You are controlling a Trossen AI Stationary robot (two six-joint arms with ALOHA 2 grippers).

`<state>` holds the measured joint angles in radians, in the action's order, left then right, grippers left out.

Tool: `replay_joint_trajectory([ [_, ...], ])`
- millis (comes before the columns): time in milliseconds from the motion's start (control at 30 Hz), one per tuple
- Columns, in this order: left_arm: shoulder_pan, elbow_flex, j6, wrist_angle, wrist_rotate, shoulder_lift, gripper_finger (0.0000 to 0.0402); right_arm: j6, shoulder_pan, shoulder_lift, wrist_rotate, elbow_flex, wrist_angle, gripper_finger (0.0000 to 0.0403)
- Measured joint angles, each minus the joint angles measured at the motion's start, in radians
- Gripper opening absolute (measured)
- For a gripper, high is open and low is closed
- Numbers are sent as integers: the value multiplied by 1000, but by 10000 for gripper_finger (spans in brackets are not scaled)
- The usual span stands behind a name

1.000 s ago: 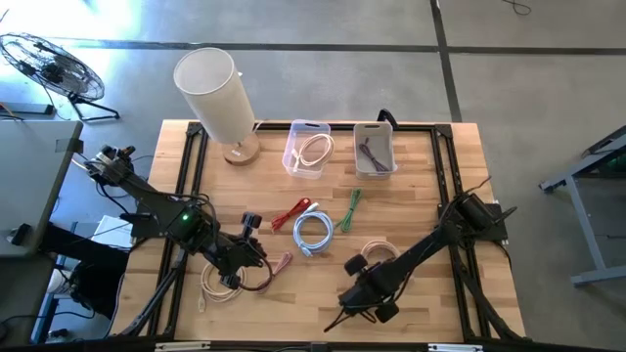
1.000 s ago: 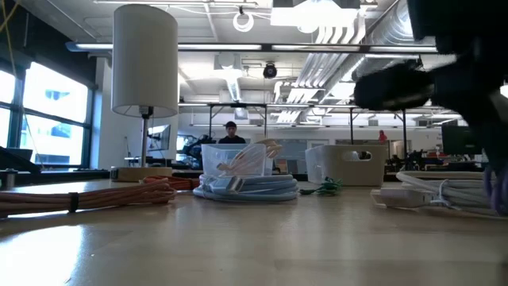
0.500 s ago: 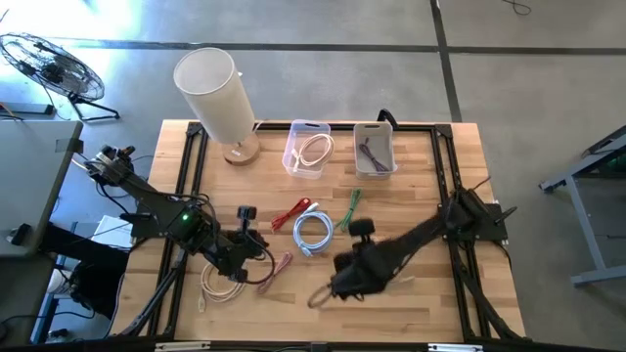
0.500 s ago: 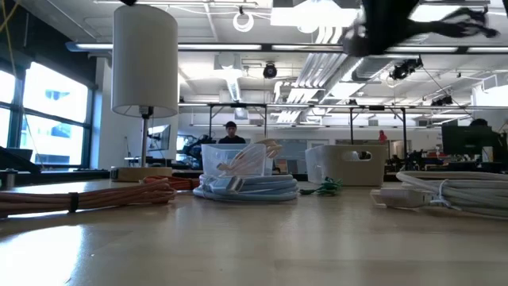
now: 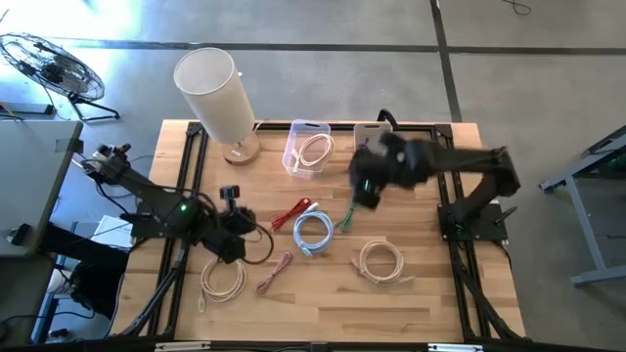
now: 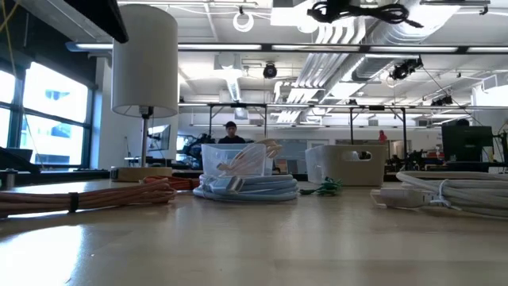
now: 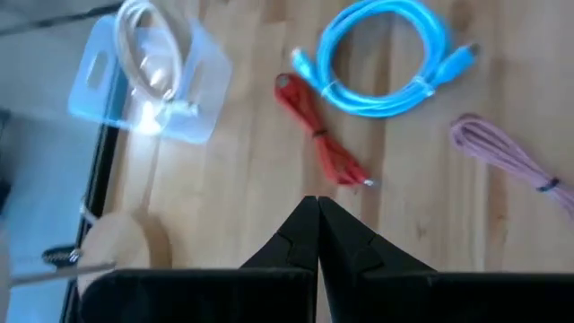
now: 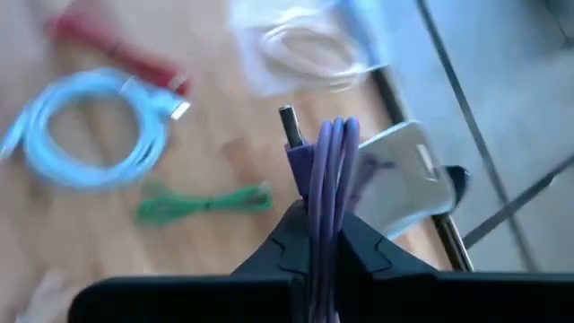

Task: Pick & Place USB Port
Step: Put the purple charger cable into the gray bin

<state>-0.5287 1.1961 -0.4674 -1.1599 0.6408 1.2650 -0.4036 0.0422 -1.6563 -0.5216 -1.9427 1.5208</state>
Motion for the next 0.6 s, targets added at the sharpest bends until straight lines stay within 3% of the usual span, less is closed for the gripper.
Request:
replay_joint_trajectory([
  [300, 130, 0, 13, -22, 23, -54, 0, -26, -416, 22, 276, 0, -220, 12],
  [500, 216, 0, 67, -25, -60, -50, 0, 82, -573, -65, 615, 1, -388, 12],
  [600, 229, -1, 101, -25, -71, -46, 0, 109, -610, -96, 671, 2, -410, 11],
])
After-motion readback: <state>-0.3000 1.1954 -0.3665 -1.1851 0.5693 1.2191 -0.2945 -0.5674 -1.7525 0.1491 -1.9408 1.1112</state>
